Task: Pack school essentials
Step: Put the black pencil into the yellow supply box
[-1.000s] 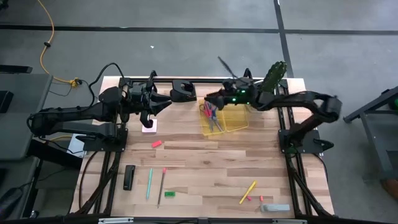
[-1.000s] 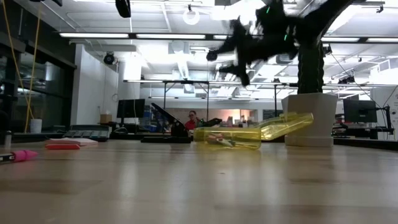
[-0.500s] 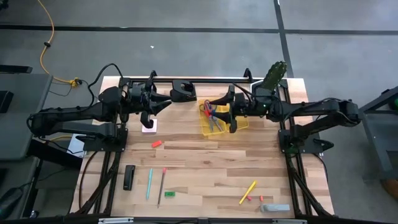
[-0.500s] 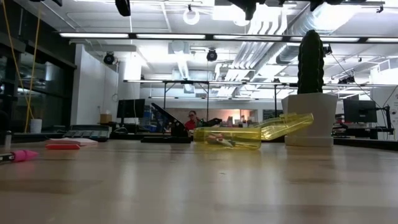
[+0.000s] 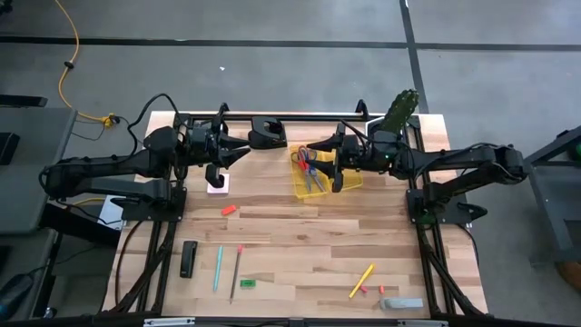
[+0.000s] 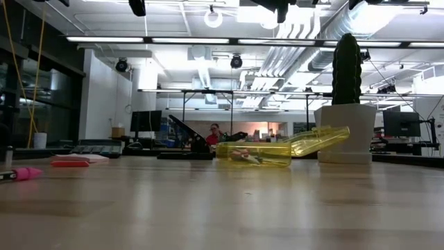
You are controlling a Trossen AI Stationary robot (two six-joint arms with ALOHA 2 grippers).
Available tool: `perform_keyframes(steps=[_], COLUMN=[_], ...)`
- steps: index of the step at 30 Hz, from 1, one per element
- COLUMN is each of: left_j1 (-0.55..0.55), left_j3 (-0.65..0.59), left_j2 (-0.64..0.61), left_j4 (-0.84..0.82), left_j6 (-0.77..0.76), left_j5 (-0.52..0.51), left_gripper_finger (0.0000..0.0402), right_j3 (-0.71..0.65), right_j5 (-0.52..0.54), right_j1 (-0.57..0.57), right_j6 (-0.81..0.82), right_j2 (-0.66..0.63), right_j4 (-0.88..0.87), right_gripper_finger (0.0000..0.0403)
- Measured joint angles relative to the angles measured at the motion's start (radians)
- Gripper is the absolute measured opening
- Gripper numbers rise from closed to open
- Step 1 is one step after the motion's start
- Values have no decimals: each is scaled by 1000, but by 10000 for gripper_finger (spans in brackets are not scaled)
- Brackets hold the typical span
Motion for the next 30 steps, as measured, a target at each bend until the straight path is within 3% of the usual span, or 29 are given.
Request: perform_keyframes(steps=[11, 18, 23, 30], left_j1=[-88, -172, -204, -242], left_j3=[17, 114, 198, 364], left_j2=[25, 88, 154, 234], left_j4=[-32, -201, -317, -640], left_j6=[-35, -15, -1, 2], left_j5=[-139, -234, -244, -265], left_gripper_finger=[88, 106, 127, 165], right_j3=[-1, -1, -1, -1], right_j5=[0, 0, 0, 0], right_j1=[-2, -2, -2, -2], right_j6=[-1, -1, -1, -1], right_j2=[0, 0, 0, 0], right_j4=[0, 0, 0, 0], right_gripper_finger=[199, 199, 199, 199])
